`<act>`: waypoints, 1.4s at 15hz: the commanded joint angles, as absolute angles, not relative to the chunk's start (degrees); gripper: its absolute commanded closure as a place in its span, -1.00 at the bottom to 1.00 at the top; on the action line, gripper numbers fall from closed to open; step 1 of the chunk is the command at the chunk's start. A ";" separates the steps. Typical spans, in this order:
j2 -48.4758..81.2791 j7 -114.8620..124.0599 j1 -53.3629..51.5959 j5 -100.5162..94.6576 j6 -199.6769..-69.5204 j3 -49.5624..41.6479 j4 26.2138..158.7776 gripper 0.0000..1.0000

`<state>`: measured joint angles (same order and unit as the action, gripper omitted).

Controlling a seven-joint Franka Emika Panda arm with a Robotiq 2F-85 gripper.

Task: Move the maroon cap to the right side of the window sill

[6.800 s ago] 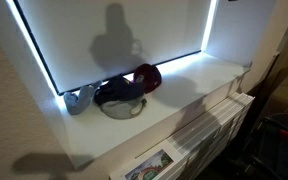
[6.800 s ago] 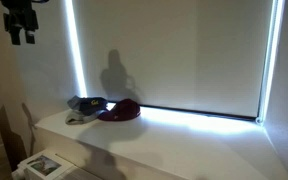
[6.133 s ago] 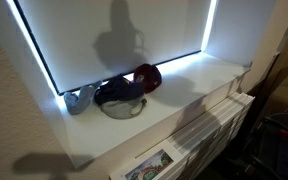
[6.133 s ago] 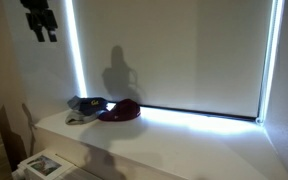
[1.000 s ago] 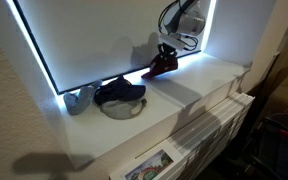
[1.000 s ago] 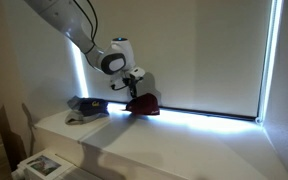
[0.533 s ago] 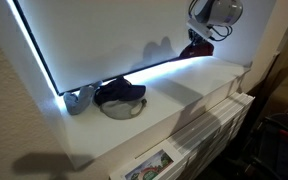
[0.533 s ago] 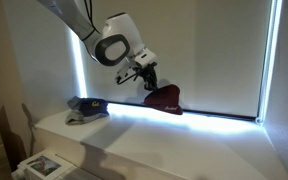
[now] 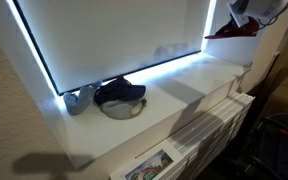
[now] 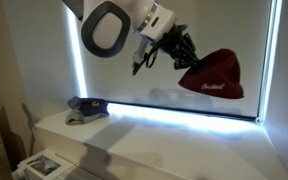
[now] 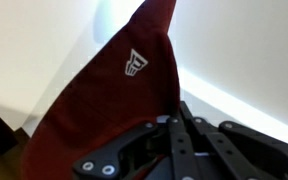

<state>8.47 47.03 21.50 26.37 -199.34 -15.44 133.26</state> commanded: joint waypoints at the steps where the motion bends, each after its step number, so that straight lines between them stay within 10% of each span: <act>1: 4.94 52.61 28.42 18.98 -199.52 -18.12 132.51 0.98; 21: 21.38 90.30 51.90 -39.55 -194.32 -1.09 109.03 0.98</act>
